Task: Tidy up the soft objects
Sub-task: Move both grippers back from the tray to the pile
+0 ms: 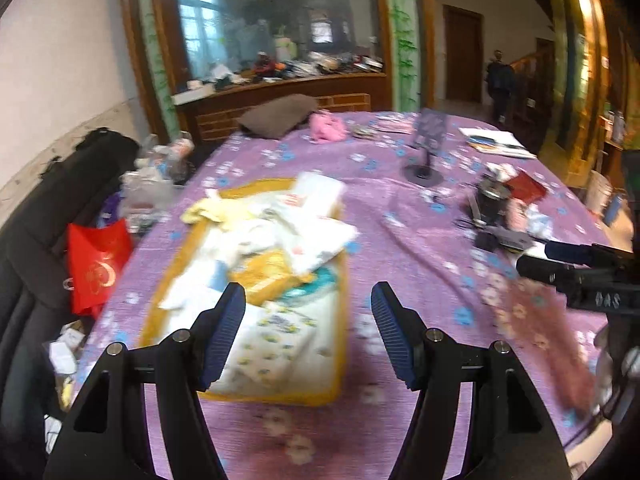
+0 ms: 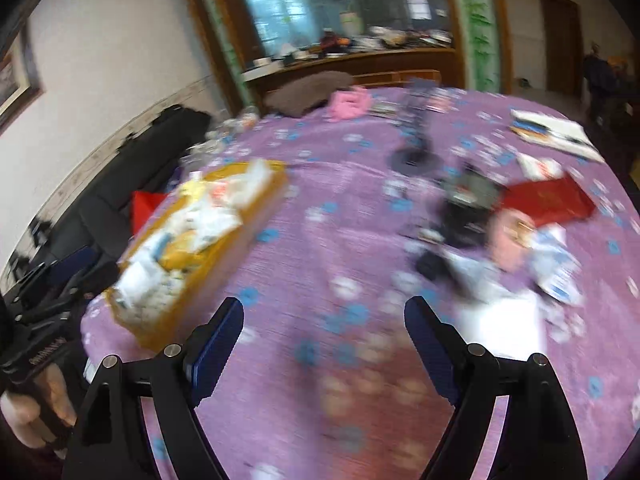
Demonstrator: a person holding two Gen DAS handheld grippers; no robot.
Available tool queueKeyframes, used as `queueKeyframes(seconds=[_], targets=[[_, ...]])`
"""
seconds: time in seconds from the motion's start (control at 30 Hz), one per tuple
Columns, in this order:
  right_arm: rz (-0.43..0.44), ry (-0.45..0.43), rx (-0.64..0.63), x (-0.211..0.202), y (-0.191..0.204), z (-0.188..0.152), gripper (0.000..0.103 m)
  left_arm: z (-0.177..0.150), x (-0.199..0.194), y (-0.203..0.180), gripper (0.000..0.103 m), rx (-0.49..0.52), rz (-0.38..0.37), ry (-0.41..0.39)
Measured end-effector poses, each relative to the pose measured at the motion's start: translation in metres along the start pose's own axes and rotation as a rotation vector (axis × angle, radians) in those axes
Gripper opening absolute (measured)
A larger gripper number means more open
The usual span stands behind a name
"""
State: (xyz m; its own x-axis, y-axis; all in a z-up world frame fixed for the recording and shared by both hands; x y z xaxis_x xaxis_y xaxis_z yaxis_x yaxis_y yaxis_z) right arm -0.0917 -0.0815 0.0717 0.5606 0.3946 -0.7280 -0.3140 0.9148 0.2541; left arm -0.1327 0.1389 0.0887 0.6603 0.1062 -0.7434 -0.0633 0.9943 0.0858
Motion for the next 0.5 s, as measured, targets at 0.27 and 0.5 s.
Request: queueKeyframes(seconds=[0.27, 0.5], targets=[[-0.098, -0.002, 0.284, -0.039, -0.130, -0.020, 0.083, 0.000, 0.021, -0.048, 0.065, 0.059, -0.152, 0.083], [0.066, 0.085, 0.423, -0.008, -0.169, -0.010, 0.085, -0.001, 0.026, -0.061, 0.065, 0.059, -0.205, 0.123]])
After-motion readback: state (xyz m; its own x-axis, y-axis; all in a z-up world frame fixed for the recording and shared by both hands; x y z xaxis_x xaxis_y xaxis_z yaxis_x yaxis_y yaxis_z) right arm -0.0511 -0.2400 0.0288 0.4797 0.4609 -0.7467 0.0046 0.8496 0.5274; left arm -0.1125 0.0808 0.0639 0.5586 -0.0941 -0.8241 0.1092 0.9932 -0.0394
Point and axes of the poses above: each gripper's, at about its wrist camera, not at the fingertips, and x roughly the way its jaws point, y to its left, z to its top, the point moved 1 cm from there along x, roughly the way its jaws point, and after that the axes turned 8 degrees about y, right-handed, at the moved point
